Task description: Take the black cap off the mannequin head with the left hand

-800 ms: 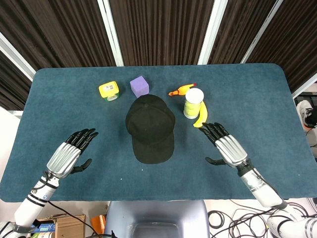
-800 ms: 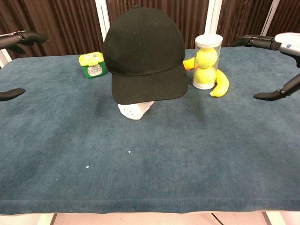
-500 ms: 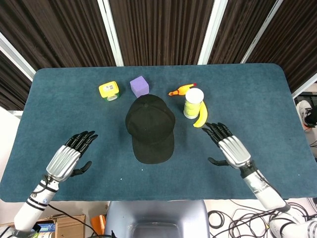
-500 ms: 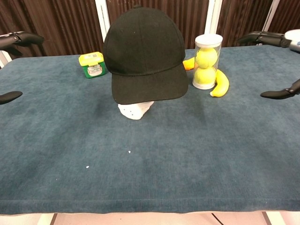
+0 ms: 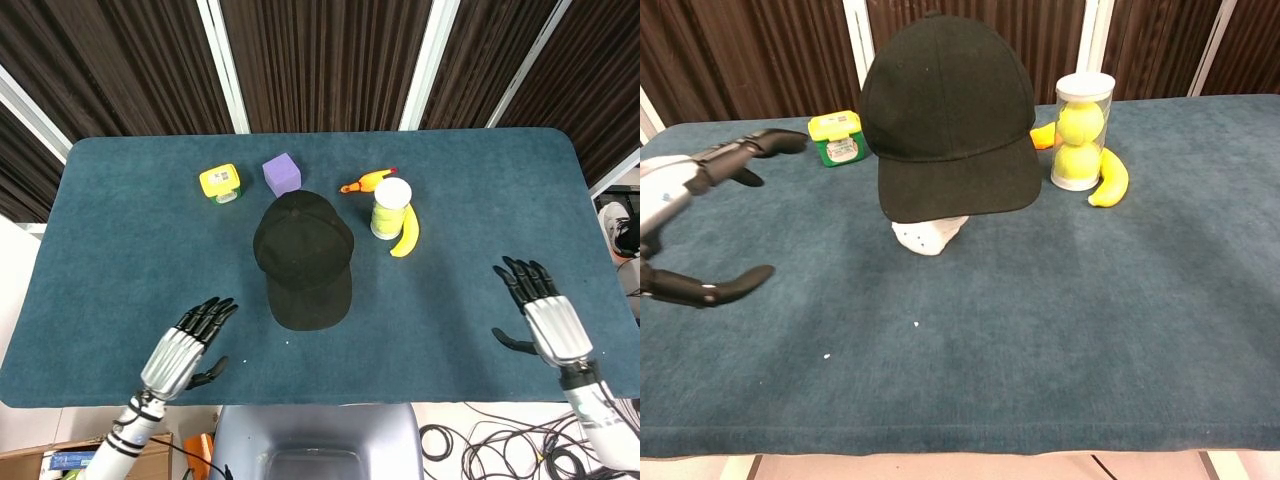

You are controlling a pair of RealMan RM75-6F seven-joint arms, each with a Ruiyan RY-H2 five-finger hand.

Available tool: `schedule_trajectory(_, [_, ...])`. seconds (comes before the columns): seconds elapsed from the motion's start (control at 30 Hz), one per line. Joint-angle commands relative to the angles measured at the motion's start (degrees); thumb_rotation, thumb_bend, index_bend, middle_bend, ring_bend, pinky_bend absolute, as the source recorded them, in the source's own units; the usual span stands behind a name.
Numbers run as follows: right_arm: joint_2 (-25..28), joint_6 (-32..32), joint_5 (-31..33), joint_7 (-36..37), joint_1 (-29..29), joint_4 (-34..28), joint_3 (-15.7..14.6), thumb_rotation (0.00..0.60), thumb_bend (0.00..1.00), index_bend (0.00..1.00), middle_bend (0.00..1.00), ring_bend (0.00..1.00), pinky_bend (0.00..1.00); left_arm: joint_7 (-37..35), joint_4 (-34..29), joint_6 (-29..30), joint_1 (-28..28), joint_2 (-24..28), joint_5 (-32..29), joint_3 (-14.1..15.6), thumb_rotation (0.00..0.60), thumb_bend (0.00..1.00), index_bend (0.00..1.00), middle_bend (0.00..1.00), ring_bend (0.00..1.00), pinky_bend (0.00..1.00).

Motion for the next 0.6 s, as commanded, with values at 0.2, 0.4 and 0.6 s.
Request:
schedule_trajectory(0.2, [1.2, -3.7, 2.7, 6.0, 0.0, 1.9, 0.1, 0.6, 0.15, 0.0, 0.0, 0.0, 0.0, 6.3, 10.7, -0.5, -3.5, -13.0, 0.2, -4.0, 0.6, 0.34, 0.04, 0.11, 0.09, 0.2])
schedule_trajectory(0.4, [2.8, -7.5, 4.3, 9.3, 0.8, 2.2, 0.0, 0.6, 0.15, 0.0, 0.0, 0.0, 0.0, 7.6, 22.2, 4.4, -6.6, -21.7, 4.2, -6.3, 0.6, 0.34, 0.14, 0.17, 0.14, 0.21])
schedule_trajectory(0.6, [3.8, -11.0, 5.9, 11.6, 1.6, 2.8, 0.2, 0.6, 0.15, 0.0, 0.0, 0.0, 0.0, 6.7, 31.1, 6.5, -9.7, -28.1, 5.0, -8.0, 0.6, 0.34, 0.2, 0.21, 0.17, 0.23])
